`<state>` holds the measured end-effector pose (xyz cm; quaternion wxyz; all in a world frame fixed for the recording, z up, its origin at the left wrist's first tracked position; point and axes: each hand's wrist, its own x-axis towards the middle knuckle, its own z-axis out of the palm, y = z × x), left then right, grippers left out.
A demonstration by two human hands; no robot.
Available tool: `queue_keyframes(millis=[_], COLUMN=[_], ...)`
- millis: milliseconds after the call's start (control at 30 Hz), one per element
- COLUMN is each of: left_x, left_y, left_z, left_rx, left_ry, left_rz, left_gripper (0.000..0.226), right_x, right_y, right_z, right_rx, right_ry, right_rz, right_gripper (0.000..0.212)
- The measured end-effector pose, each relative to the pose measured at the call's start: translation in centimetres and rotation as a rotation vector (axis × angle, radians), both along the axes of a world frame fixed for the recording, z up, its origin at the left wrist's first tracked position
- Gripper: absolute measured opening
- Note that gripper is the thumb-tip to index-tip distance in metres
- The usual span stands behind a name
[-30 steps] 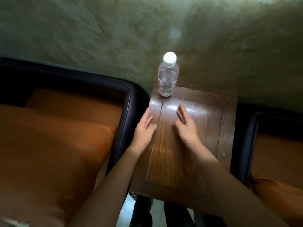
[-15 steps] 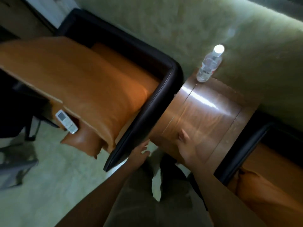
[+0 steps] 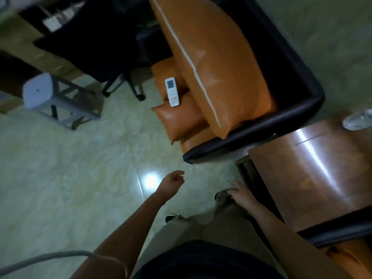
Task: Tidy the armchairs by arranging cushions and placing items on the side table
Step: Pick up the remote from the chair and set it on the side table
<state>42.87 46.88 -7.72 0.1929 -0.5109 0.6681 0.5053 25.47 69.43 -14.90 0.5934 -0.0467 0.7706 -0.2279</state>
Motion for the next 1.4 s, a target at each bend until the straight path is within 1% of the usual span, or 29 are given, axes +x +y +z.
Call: queue_keyframes(millis=[67,167,333,400,467,533,667,733,867,1033,1200,1300,1400], left_x=[5.2,13.3,26.6,31.3,35.4,39.0,43.9,45.4,46.7,46.1,42.6,39.0,33.8], left_y=[-0.6,-1.0,-1.3,-1.8,-2.0,-1.6,-0.9,-0.5,-0.3,-4.3,-13.6,-20.3,-27.9], left_z=[-0.3,-0.4,-0.6,-0.7,-0.4,-0.3,-1.3,-1.8,-2.2,-2.5,-2.3,-0.9,0.4], left_rx=[0.002,0.003,0.047,0.035,0.012,0.031,0.067,0.096,0.158,0.175,0.147,0.133,0.084], left_ry=[0.001,-0.009,-0.048,-0.060,-0.073,-0.069,-0.048,-0.066,-0.100,-0.144,-0.114,-0.100,-0.024], left_rz=[0.058,0.120,0.100,0.170,0.266,0.346,0.474,0.525,0.535,0.528,0.521,0.486,0.452], left_gripper=[0.033,0.033,0.036,0.036,0.036,0.035,0.034,0.034,0.033,0.034,0.033,0.030,0.029], right_x=[2.5,6.8,16.1,19.8,23.1,26.0,28.8,29.3,29.6,28.6,24.4,20.1,15.3], right_y=[-2.1,-5.5,-11.4,-14.0,-16.4,-18.1,-20.9,-21.7,-23.9,-29.3,-37.6,-42.5,-46.4], right_z=[0.5,1.9,3.6,4.5,6.2,7.8,8.3,7.9,6.7,4.5,2.9,3.2,3.4], right_rx=[0.003,-0.004,-0.054,-0.098,-0.152,-0.218,-0.273,-0.267,-0.254,-0.248,-0.221,-0.195,-0.209], right_ry=[0.017,0.106,0.152,0.181,0.192,0.186,0.187,0.194,0.200,0.196,0.150,0.176,0.176], right_rz=[0.058,0.157,0.313,0.365,0.483,0.574,0.623,0.659,0.709,0.748,0.731,0.644,0.563], right_gripper=[0.041,0.042,0.045,0.044,0.044,0.045,0.045,0.045,0.044,0.040,0.038,0.035,0.034])
